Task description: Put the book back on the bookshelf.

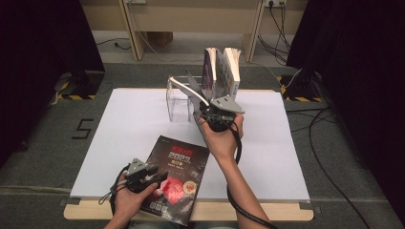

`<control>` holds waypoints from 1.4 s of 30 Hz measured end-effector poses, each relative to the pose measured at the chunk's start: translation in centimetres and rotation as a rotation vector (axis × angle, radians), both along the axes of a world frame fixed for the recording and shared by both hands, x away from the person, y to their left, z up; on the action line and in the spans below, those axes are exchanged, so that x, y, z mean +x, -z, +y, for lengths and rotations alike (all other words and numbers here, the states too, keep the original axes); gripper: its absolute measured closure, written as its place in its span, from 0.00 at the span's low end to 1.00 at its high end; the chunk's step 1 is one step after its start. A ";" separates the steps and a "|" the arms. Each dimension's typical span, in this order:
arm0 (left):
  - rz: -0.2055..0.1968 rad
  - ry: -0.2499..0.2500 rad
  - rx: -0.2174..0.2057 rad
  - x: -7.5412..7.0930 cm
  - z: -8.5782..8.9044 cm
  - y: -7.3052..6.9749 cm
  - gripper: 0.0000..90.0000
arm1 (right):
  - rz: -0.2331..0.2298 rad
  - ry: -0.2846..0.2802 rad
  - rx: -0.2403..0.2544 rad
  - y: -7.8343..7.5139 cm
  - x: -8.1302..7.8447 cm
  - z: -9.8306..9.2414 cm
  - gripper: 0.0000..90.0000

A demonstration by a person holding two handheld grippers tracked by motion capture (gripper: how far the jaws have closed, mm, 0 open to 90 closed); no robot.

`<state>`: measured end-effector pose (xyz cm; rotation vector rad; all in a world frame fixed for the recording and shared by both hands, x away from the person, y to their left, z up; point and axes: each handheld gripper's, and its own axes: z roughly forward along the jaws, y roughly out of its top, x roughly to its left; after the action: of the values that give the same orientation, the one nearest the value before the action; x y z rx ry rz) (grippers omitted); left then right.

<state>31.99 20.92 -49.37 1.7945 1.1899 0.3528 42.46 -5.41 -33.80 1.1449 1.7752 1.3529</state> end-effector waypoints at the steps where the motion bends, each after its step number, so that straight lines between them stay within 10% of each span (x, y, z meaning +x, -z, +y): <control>1: 0.000 0.001 0.001 0.0 0.0 0.0 0.53 | 0.004 0.000 -0.005 0.0 0.1 0.1 0.75; 14: 0.000 0.005 0.003 0.0 0.0 0.0 0.53 | 0.064 0.038 -0.010 -0.6 1.1 0.4 0.94; 32: -0.002 -0.002 0.002 0.1 0.2 -0.1 0.53 | -0.054 0.134 0.121 -2.5 3.1 1.0 0.94; 42: -0.001 -0.003 -0.003 0.1 0.3 -0.1 0.53 | -0.082 0.205 0.091 -2.9 5.7 2.7 0.94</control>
<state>32.10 21.26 -49.29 1.7896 1.1922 0.3540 48.16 -2.71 -30.91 1.2637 1.5076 1.3484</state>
